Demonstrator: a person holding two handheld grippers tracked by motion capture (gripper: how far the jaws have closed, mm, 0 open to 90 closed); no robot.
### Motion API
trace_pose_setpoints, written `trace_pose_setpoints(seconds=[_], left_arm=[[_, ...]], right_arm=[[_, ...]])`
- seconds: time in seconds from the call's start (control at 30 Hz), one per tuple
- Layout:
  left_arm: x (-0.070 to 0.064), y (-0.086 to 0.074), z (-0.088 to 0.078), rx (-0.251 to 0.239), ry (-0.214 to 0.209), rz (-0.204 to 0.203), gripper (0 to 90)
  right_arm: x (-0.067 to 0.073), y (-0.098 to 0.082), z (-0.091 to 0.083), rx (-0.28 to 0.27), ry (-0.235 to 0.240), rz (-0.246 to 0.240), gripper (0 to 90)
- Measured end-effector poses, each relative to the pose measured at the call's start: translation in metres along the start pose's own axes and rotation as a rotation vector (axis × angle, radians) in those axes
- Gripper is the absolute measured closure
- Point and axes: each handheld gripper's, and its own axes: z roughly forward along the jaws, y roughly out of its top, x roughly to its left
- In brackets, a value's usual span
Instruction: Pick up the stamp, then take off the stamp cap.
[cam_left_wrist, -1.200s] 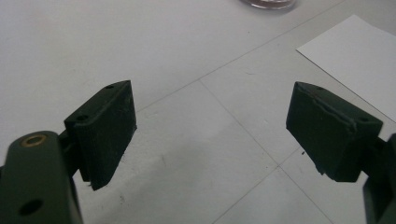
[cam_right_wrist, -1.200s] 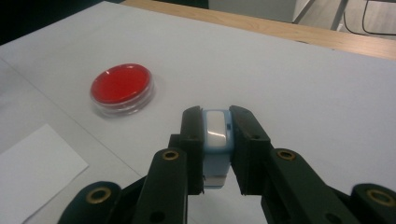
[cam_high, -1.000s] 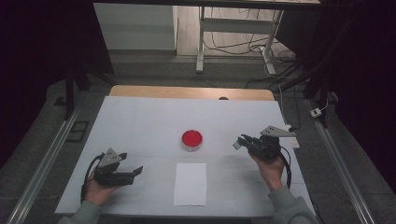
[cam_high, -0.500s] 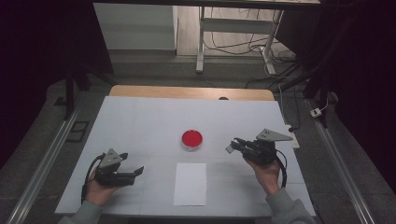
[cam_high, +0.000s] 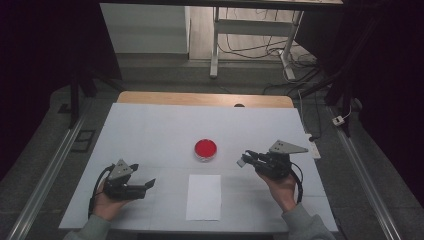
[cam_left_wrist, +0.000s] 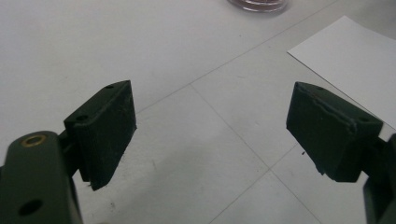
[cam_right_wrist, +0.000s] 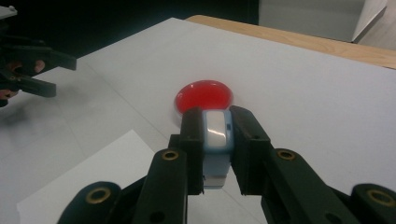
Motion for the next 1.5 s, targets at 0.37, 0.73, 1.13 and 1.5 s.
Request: trace_pose_setpoints(seconds=[0.37,0.73,1.13,1.5], left_arm=[[-0.003,0.002,0.001,-0.015,-0.028,-0.012,15.8],[-0.007,0.005,0.006,-0.009,-0.044,-0.007,15.9],[-0.01,0.008,0.005,-0.018,-0.056,-0.002,16.0],[-0.025,0.026,0.014,-0.03,-0.099,0.027,17.9]], right_arm=[[0.012,-0.004,0.012,0.012,0.061,0.015,75.0],[0.026,-0.005,0.019,-0.005,0.122,0.025,75.0],[0.03,-0.004,0.018,-0.037,0.119,0.008,75.0],[0.03,-0.003,0.019,-0.05,0.115,0.018,75.0]])
